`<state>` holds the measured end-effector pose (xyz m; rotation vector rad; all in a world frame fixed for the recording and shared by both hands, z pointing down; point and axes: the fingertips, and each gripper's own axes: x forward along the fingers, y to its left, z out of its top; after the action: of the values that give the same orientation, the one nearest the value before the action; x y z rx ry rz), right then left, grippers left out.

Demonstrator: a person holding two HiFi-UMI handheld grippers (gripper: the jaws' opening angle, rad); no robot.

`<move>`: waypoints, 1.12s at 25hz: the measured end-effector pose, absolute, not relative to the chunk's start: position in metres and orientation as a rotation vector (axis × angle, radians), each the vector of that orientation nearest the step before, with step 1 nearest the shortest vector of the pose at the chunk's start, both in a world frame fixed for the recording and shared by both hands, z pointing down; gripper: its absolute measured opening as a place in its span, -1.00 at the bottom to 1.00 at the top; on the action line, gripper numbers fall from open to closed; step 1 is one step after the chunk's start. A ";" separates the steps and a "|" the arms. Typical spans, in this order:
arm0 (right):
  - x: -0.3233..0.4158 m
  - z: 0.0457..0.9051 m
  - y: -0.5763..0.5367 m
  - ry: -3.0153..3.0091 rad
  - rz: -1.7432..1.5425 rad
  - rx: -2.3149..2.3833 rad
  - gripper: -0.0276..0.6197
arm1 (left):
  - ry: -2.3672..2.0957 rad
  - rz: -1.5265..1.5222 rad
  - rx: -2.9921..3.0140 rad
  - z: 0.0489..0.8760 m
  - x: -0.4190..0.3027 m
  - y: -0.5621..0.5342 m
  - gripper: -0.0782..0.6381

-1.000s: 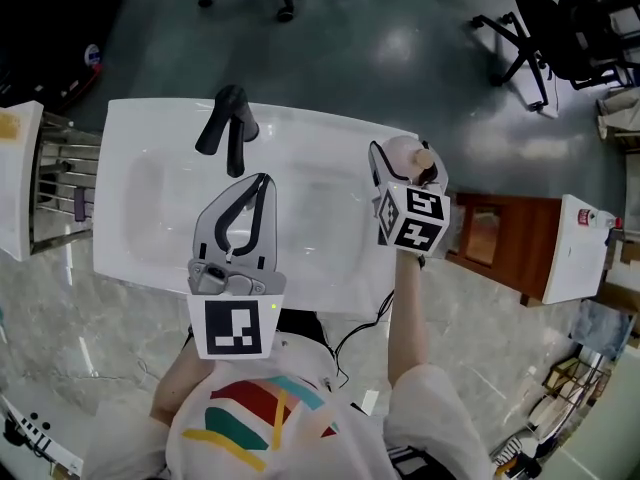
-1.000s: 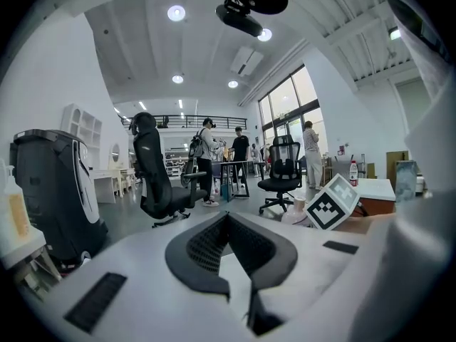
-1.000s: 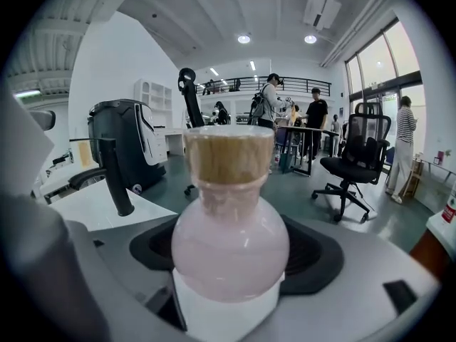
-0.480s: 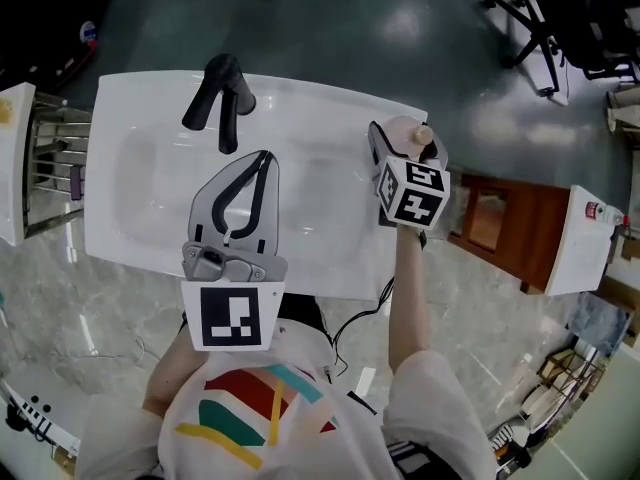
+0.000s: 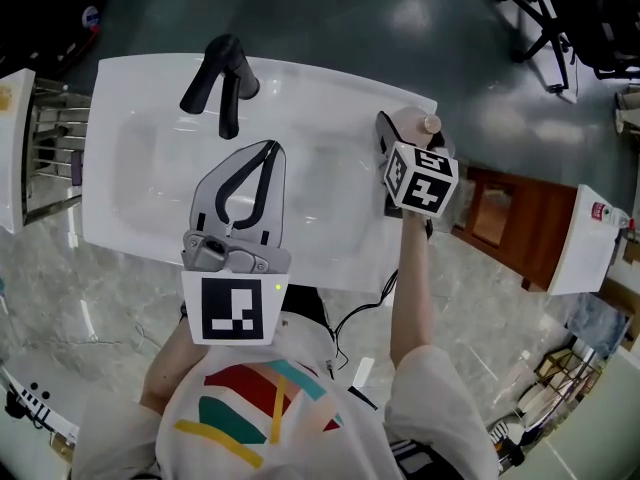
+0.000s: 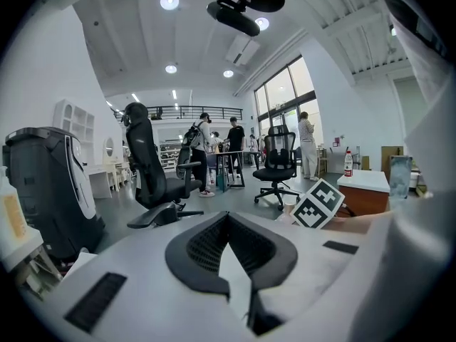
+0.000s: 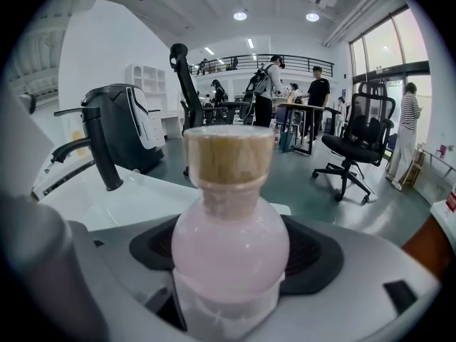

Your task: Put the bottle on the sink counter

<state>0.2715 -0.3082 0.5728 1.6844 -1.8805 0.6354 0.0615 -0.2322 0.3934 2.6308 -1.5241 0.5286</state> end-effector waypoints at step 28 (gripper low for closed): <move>0.273 0.589 -0.308 -1.819 0.698 1.643 0.30 | -1.500 0.566 2.639 0.400 0.064 -0.222 -0.73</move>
<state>0.2728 -0.3077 0.5886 1.6427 -1.8187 0.6977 0.0637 -0.2216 0.4003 2.6394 -1.4995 0.5662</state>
